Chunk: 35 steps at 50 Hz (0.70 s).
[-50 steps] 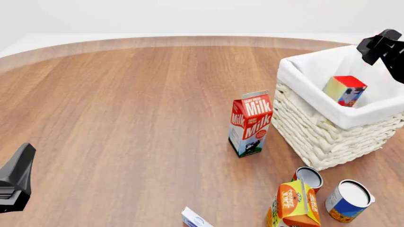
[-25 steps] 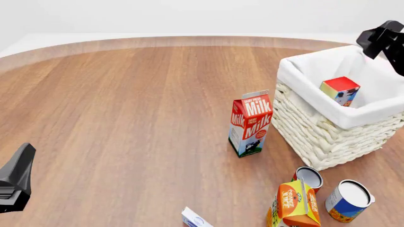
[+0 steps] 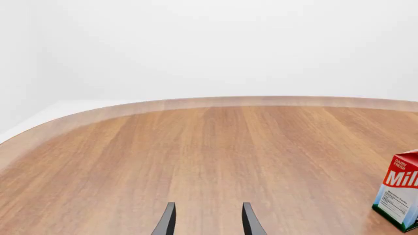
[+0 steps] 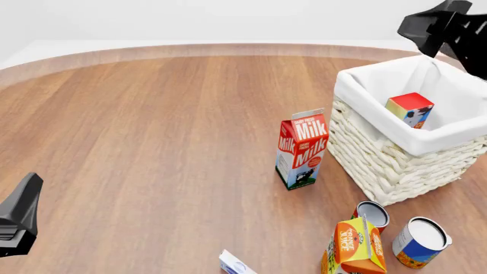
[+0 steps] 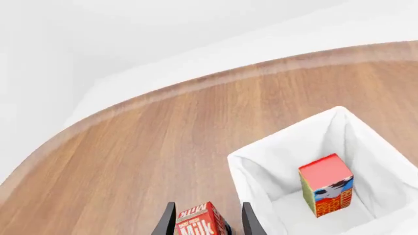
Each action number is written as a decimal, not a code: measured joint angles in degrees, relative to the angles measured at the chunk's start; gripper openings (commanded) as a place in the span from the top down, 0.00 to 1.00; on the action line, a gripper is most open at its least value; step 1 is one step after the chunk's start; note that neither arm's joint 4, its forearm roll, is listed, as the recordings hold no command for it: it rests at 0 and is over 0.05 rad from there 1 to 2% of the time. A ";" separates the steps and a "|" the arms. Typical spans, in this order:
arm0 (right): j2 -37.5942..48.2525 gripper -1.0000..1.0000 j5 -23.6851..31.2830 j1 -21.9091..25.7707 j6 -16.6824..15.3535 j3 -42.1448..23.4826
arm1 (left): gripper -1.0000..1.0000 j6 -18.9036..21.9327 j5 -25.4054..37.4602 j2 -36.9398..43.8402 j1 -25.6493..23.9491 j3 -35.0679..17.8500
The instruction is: Pick up the cream cheese box and the butter, and put them in the basket.
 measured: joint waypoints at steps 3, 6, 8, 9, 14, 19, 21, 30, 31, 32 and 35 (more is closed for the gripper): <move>-0.56 0.00 1.03 2.25 0.07 -0.61 | 0.00 0.00 0.00 0.00 0.00 0.00; -0.88 0.00 2.14 4.87 -0.05 -1.60 | 0.00 0.00 0.00 0.00 0.00 0.00; -0.87 0.00 2.84 6.58 -0.24 -2.44 | 0.00 0.00 0.00 0.00 0.00 0.00; -0.83 0.00 3.13 7.35 -0.35 -2.83 | 0.00 0.00 0.00 0.00 0.00 0.00; -0.51 0.00 4.08 10.56 -0.80 -4.28 | 0.00 0.00 0.00 0.00 0.00 0.00; 0.07 0.00 4.67 13.04 -1.40 -5.52 | 0.00 0.00 0.00 0.00 0.00 0.00; 0.39 0.00 4.93 14.02 -1.72 -6.08 | 0.00 0.00 0.00 0.00 0.00 0.00; 1.83 0.00 6.66 18.20 -3.37 -8.74 | 0.00 0.00 0.00 0.00 0.00 0.00; 1.99 0.00 6.91 18.71 -3.63 -9.01 | 0.00 0.00 0.00 0.00 0.00 0.00; 2.15 0.00 7.17 19.20 -3.92 -9.26 | 0.00 0.00 0.00 0.00 0.00 0.00; 2.48 0.00 7.96 20.54 -4.65 -9.91 | 0.00 0.00 0.00 0.00 0.00 0.00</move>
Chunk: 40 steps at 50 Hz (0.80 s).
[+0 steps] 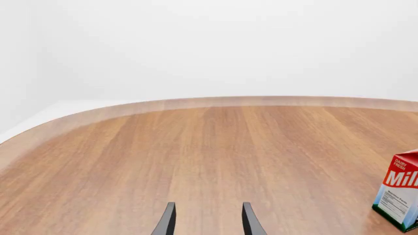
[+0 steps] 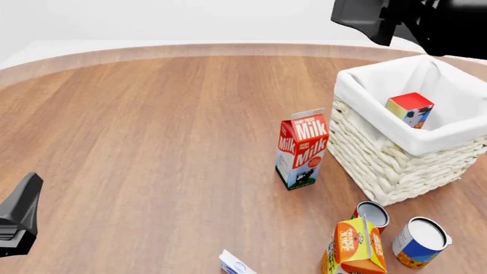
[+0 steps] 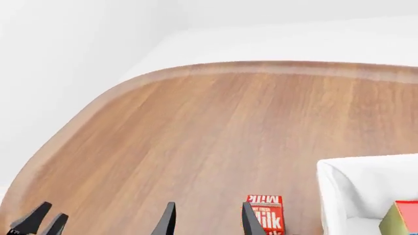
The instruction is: Pick up the cream cheese box and the butter, and put them in the basket.
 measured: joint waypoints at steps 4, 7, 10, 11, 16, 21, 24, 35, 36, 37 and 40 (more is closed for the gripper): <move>0.24 0.00 1.08 1.68 -0.80 -0.76 | 0.00 0.00 0.00 0.00 0.00 0.00; 0.49 0.00 1.72 2.93 -1.33 -1.18 | 0.00 0.00 0.00 0.00 0.00 0.00; 0.83 0.00 2.23 4.12 -1.77 -1.60 | 0.00 0.00 0.00 0.00 0.00 0.00; 0.99 0.00 2.38 4.53 -1.90 -1.73 | 0.00 0.00 0.00 0.00 0.00 0.00; 2.00 0.00 2.84 6.45 -2.43 -2.16 | 0.00 0.00 0.00 0.00 0.00 0.00; 3.00 0.00 2.77 8.11 -2.63 -2.03 | 0.00 0.00 0.00 0.00 0.00 0.00; 3.67 0.00 2.94 9.11 -2.61 -2.22 | 0.00 0.00 0.00 0.00 0.00 0.00; 6.93 0.00 3.03 13.18 -2.69 -3.29 | 0.00 0.00 0.00 0.00 0.00 0.00; 7.26 0.00 3.10 13.42 -2.75 -3.53 | 0.00 0.00 0.00 0.00 0.00 0.00; 7.62 0.00 3.18 13.71 -2.83 -3.80 | 0.00 0.00 0.00 0.00 0.00 0.00; 8.72 0.00 3.13 14.72 -3.01 -4.26 | 0.00 0.00 0.00 0.00 0.00 0.00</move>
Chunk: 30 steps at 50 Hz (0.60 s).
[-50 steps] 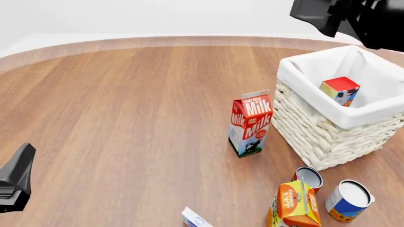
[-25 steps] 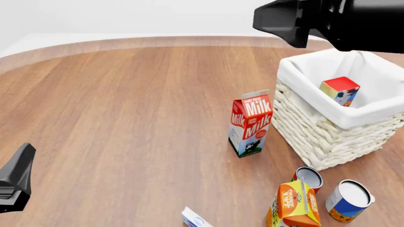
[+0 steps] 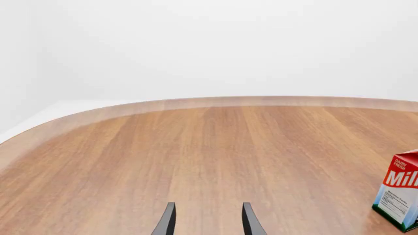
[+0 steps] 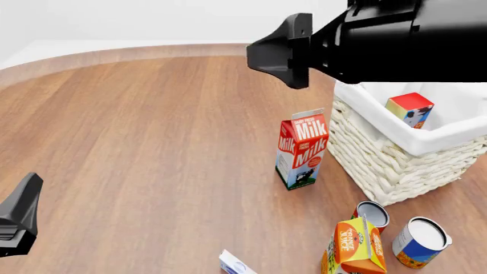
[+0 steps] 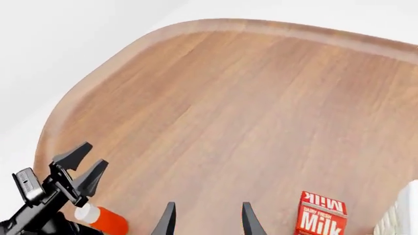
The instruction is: Pick up the cream cheese box and the butter, and put them in the basket.
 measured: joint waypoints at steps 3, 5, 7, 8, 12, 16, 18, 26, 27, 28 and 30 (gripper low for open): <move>1.04 0.00 -0.35 1.15 -0.06 -0.10 | 0.00 0.00 0.00 0.00 0.00 0.00; 1.69 0.00 -0.65 1.91 -0.05 -0.08 | 0.00 0.00 0.00 0.00 0.00 0.00; 2.28 0.00 -0.95 2.62 0.01 -0.03 | 0.00 0.00 0.00 0.00 0.00 0.00; 2.57 0.00 -1.08 2.99 0.04 -0.01 | 0.00 0.00 0.00 0.00 0.00 0.00; 3.61 0.00 -1.47 4.40 0.17 0.08 | 0.00 0.00 0.00 0.00 0.00 0.00; 4.57 0.00 -1.66 5.63 0.37 0.15 | 0.00 0.00 0.00 0.00 0.00 0.00; 5.07 0.00 -1.85 6.25 0.51 0.38 | 0.00 0.00 0.00 0.00 0.00 0.00; 6.64 0.00 -2.86 8.19 1.45 1.67 | 0.00 0.00 0.00 0.00 0.00 0.00; 6.78 0.00 -3.03 8.33 1.59 1.92 | 0.00 0.00 0.00 0.00 0.00 0.00; 6.90 0.00 -3.18 8.45 1.72 2.15 | 0.00 0.00 0.00 0.00 0.00 0.00; 7.12 0.00 -3.43 8.67 1.97 2.54 | 0.00 0.00 0.00 0.00 0.00 0.00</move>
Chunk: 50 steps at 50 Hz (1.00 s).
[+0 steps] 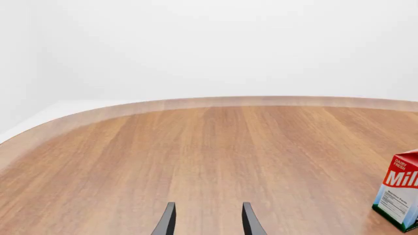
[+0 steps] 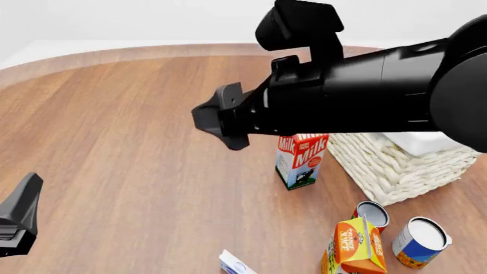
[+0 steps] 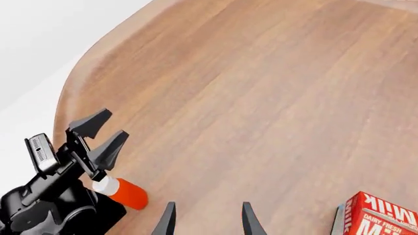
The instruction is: Pick up the cream cheese box and the butter, and put them in the basket.
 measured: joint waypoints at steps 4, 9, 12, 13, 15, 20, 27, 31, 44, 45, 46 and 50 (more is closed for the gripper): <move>0.43 0.00 -0.27 0.52 0.50 0.45 | 0.00 0.00 0.00 0.00 0.00 0.00; 1.10 0.00 -0.59 1.16 1.04 1.00 | 0.00 0.00 0.00 0.00 0.00 0.00; 1.47 0.00 -0.83 1.46 1.35 1.34 | 0.00 0.00 0.00 0.00 0.00 0.00; 1.57 0.00 -0.94 1.53 1.46 1.47 | 0.00 0.00 0.00 0.00 0.00 0.00; 1.77 0.00 -1.19 1.62 1.68 1.83 | 0.00 0.00 0.00 0.00 0.00 0.00; 2.27 0.00 -1.91 1.74 2.43 3.00 | 0.00 0.00 0.00 0.00 0.00 0.00; 3.26 0.00 -2.78 2.06 3.52 4.51 | 0.00 0.00 0.00 0.00 0.00 0.00; 3.90 0.00 -3.07 2.34 4.06 5.06 | 0.00 0.00 0.00 0.00 0.00 0.00; 5.58 0.00 -3.23 3.77 5.34 5.31 | 0.00 0.00 0.00 0.00 0.00 0.00; 5.72 0.00 -3.25 3.89 5.41 5.35 | 0.00 0.00 0.00 0.00 0.00 0.00; 5.87 0.00 -3.28 4.00 5.48 5.41 | 0.00 0.00 0.00 0.00 0.00 0.00; 6.45 0.00 -3.66 4.35 5.80 5.90 | 0.00 0.00 0.00 0.00 0.00 0.00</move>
